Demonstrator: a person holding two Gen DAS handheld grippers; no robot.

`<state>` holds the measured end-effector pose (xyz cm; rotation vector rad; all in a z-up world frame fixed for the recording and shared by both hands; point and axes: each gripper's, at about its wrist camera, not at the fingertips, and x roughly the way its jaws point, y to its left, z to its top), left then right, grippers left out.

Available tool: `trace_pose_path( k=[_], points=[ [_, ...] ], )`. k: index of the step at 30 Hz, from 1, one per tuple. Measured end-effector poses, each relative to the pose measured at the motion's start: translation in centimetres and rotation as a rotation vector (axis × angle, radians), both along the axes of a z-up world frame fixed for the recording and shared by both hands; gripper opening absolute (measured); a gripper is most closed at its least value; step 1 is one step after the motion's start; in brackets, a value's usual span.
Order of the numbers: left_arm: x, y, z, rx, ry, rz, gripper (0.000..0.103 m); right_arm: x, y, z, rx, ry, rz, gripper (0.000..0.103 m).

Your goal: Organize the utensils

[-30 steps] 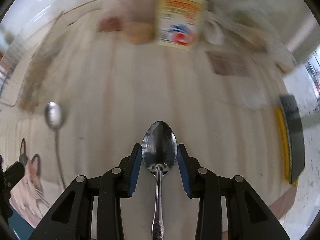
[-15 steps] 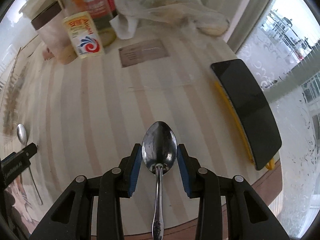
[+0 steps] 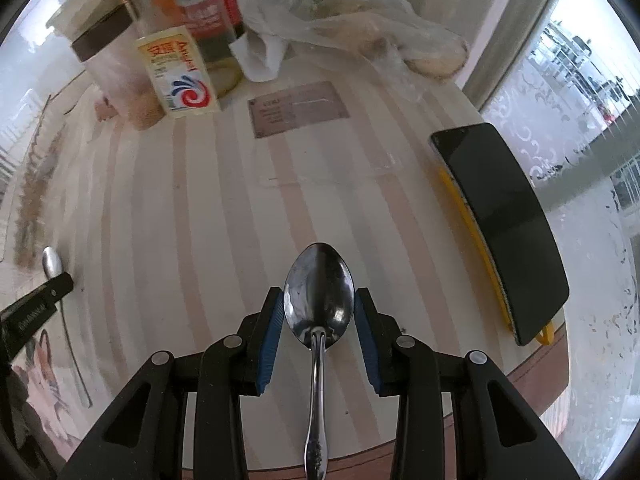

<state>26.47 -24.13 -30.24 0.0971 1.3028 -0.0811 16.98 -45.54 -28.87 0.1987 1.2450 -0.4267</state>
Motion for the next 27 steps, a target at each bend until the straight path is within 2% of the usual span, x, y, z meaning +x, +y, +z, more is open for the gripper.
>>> trace_pose_path(
  k=[3, 12, 15, 18, 21, 22, 23, 24, 25, 27],
  points=[
    [-0.8, 0.6, -0.1, 0.005, 0.007, -0.032, 0.005, 0.1, 0.9, 0.1, 0.015, -0.004, 0.027, 0.038],
    [-4.9, 2.4, -0.2, 0.014, 0.036, -0.138, 0.003, -0.4, 3.4, -1.0, 0.068, -0.003, 0.057, 0.038],
    [-6.4, 3.2, -0.2, 0.003, 0.068, -0.175, 0.003, -0.5, 3.5, -1.3, 0.079, -0.005, 0.066, 0.038],
    [-6.8, 3.4, 0.0, -0.053, 0.109, -0.185, 0.005, -0.7, 3.4, -1.4, 0.096, -0.013, 0.065, 0.038],
    [-5.5, 3.3, 1.1, -0.088, 0.062, -0.146, 0.013, -0.7, 3.1, -1.3, 0.108, -0.024, 0.056, 0.038],
    [-4.7, 3.1, 1.3, -0.086, 0.051, -0.129, 0.03, -0.7, 2.9, -1.2, 0.111, -0.027, 0.053, 0.038],
    [-3.8, 2.9, 1.4, -0.09, 0.036, -0.108, 0.054, -0.8, 2.8, -1.2, 0.114, -0.03, 0.047, 0.038],
    [-2.9, 2.9, 1.4, -0.091, 0.024, -0.093, 0.063, -0.7, 2.7, -1.0, 0.116, -0.033, 0.043, 0.038],
    [-1.9, 2.9, 1.3, -0.082, 0.002, -0.069, 0.067, -0.8, 2.6, -0.9, 0.115, -0.036, 0.039, 0.038],
    [0.1, 3.1, 0.9, -0.046, -0.014, -0.039, 0.067, -0.8, 2.2, -0.5, 0.11, -0.041, 0.036, 0.038]
  ],
)
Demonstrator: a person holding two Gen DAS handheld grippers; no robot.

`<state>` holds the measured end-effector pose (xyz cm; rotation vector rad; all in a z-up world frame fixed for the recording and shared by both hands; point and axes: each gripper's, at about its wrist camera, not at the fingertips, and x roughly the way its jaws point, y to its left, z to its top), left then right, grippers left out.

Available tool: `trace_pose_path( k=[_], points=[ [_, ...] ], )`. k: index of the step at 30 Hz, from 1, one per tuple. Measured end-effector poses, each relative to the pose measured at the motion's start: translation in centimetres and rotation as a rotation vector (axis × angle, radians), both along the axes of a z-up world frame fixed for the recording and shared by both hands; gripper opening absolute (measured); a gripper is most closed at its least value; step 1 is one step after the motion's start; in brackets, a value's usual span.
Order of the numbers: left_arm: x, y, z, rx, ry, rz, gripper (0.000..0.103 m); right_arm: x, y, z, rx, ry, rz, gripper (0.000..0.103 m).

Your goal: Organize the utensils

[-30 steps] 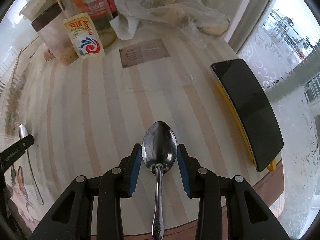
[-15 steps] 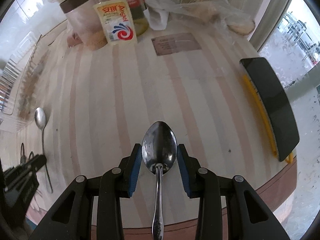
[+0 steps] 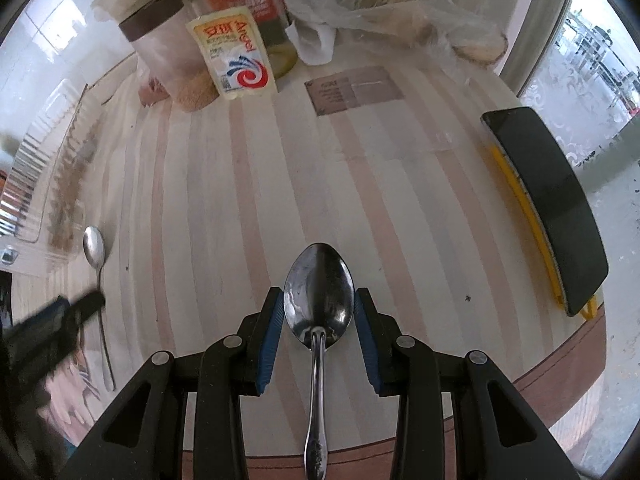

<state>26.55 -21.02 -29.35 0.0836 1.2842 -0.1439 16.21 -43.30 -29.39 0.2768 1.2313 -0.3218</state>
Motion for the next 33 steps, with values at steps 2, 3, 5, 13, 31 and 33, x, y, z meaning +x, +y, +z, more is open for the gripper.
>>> trace_pose_path(
  k=[2, 3, 5, 13, 31, 33],
  points=[
    [1.6, 0.0, -0.6, 0.031, -0.001, 0.035, 0.067, 0.1, -0.2, 0.3, -0.003, -0.003, -0.004, 0.038],
    [1.8, -0.3, -1.0, 0.046, 0.002, 0.047, 0.067, 0.2, -0.3, 0.5, -0.007, -0.005, -0.003, 0.038],
    [2.9, 0.2, -2.0, 0.046, 0.018, 0.065, 0.07, 0.4, -0.5, 0.9, -0.011, -0.009, -0.003, 0.038],
    [5.3, -0.3, -2.4, 0.02, -0.02, 0.038, 0.038, 1.1, -1.0, 1.5, -0.027, -0.006, 0.009, 0.038],
    [-1.2, 1.7, -2.1, 0.057, 0.051, -0.095, 0.038, 1.3, 3.8, -1.2, 0.006, 0.046, 0.128, 0.038],
    [-1.3, 1.8, -2.2, 0.065, 0.045, -0.11, 0.039, 1.3, 4.8, -1.3, -0.002, 0.054, 0.153, 0.038]
  ],
)
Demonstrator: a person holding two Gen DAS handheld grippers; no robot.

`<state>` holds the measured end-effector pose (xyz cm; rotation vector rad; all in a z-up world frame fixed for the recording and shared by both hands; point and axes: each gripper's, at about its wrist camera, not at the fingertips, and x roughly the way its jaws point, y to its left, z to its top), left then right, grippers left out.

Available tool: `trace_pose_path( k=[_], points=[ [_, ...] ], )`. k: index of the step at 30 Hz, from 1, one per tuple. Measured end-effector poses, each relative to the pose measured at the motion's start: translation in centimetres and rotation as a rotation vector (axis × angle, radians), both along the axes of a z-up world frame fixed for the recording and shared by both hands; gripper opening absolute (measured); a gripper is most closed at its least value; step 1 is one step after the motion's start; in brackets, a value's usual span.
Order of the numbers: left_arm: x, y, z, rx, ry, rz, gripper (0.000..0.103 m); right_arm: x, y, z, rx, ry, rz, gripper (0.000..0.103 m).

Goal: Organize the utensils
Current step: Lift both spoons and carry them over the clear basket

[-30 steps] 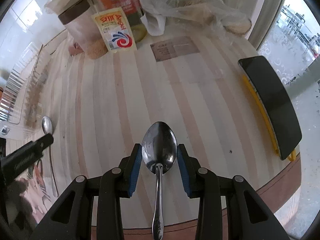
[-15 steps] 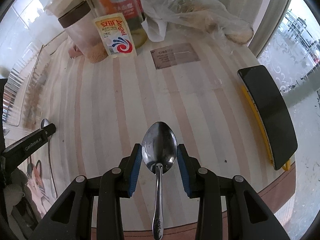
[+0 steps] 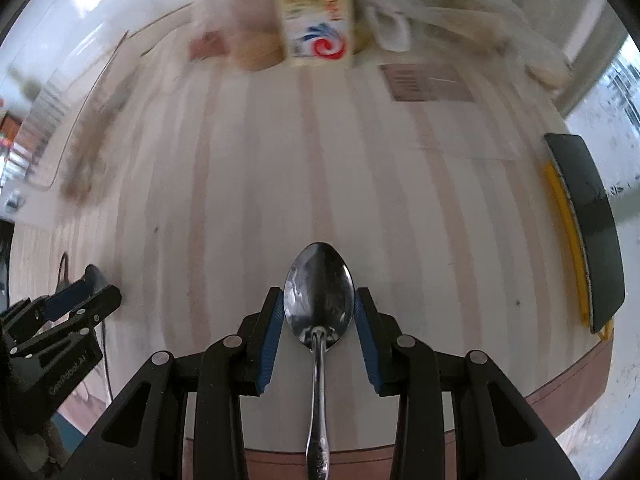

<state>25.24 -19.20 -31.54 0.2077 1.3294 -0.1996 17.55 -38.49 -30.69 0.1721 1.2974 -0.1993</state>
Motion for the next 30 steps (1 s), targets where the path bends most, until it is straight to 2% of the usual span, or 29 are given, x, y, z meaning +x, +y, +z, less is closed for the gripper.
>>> trace_pose_path(
  k=[12, 17, 30],
  points=[
    [-0.3, 0.4, 0.4, -0.018, -0.003, 0.011, 0.038, 0.4, 1.7, 0.0, -0.056, 0.043, 0.058, 0.038],
    [-0.8, 0.6, 1.3, -0.015, -0.023, 0.0, 0.038, 0.7, 1.2, 0.2, -0.009, 0.021, 0.02, 0.038],
    [-1.7, 0.7, 8.2, -0.055, -0.178, -0.055, 0.038, 0.3, 2.0, 4.7, -0.034, -0.119, 0.03, 0.037]
  ],
)
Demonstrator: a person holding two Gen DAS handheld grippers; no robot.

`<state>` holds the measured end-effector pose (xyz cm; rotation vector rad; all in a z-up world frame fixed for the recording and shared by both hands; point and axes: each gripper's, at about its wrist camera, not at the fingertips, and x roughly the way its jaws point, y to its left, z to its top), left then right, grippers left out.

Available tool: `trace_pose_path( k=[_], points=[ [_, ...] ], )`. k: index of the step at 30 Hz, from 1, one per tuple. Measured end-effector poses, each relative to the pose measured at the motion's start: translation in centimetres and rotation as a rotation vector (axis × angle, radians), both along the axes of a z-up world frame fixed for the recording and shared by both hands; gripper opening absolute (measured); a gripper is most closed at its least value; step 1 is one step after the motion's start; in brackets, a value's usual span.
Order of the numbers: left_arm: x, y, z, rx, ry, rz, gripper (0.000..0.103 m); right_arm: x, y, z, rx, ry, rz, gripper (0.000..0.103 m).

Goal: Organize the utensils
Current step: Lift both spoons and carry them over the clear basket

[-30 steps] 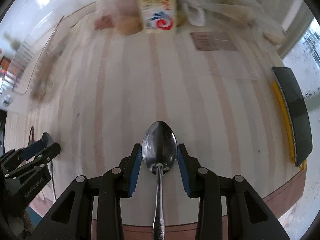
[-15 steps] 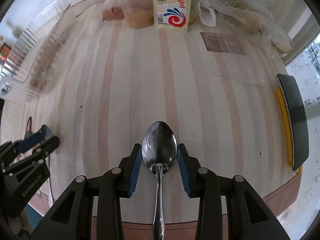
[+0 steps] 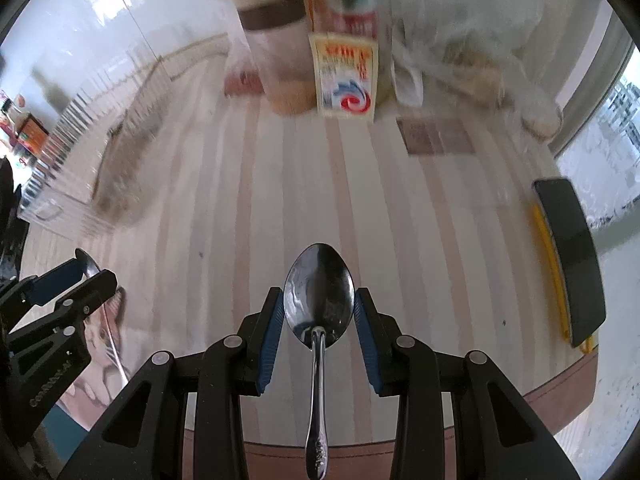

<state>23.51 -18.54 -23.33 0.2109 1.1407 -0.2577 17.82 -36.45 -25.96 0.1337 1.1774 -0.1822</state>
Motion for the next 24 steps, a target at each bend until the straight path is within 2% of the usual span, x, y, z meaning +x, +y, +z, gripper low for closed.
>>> trace_pose_path(
  k=[6, 12, 18, 22, 24],
  points=[
    [0.6, 0.0, 3.3, -0.035, -0.078, -0.002, 0.038, 0.8, 1.0, 3.2, -0.015, -0.102, 0.019, 0.037],
    [1.5, 1.1, 8.2, -0.102, -0.155, 0.004, 0.038, 1.9, 2.0, 7.2, -0.021, -0.217, 0.03, 0.037],
    [3.6, 3.2, 13.5, -0.163, -0.224, 0.031, 0.038, 4.2, 3.1, 12.6, 0.045, -0.321, 0.04, 0.037],
    [6.5, 6.0, 17.0, -0.222, -0.239, 0.081, 0.038, 7.1, 4.8, 16.2, 0.107, -0.366, 0.075, 0.037],
    [8.2, 7.3, 17.6, -0.239, -0.225, 0.107, 0.038, 9.1, 5.9, 17.0, 0.162, -0.37, 0.096, 0.037]
  ],
)
